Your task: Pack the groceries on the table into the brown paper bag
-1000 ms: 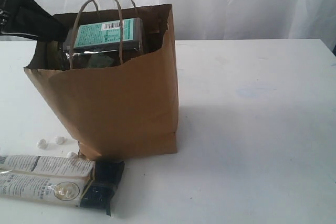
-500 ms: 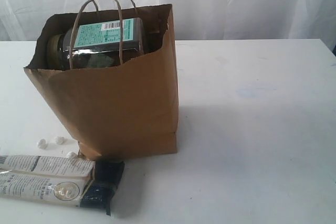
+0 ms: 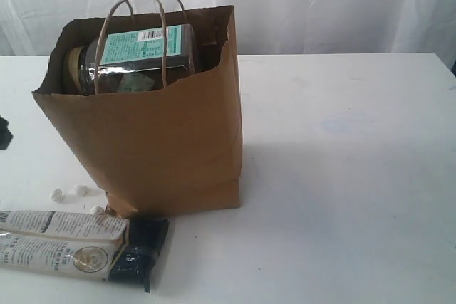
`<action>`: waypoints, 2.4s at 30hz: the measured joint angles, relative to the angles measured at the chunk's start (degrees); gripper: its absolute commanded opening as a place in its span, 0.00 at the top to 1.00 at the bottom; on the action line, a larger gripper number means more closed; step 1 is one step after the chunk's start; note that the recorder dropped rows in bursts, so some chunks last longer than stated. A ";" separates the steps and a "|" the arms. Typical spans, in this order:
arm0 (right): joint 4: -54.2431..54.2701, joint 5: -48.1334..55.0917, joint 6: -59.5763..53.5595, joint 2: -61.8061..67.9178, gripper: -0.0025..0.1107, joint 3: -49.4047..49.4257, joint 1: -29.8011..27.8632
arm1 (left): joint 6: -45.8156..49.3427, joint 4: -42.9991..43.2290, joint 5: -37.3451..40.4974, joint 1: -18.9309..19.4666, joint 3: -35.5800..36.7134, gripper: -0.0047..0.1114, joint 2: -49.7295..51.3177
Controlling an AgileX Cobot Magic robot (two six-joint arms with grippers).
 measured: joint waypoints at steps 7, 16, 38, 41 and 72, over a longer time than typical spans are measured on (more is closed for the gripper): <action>0.00 0.00 0.00 0.00 0.98 0.00 0.00 | 0.03 -11.06 -15.96 0.00 9.54 0.38 5.69; 0.00 0.00 0.00 0.00 0.98 0.00 0.00 | 2.28 -14.70 -18.22 0.00 9.02 0.38 12.14; 0.00 0.00 0.00 0.00 0.98 0.00 0.00 | 19.38 -15.19 -19.31 -7.42 5.32 0.38 22.40; 0.00 0.00 0.00 0.00 0.98 0.00 0.00 | 19.46 -13.87 -20.20 -7.42 5.32 0.38 22.49; 0.00 0.00 0.00 0.00 0.98 0.00 0.00 | 19.21 -9.60 -19.48 -7.42 5.08 0.96 23.46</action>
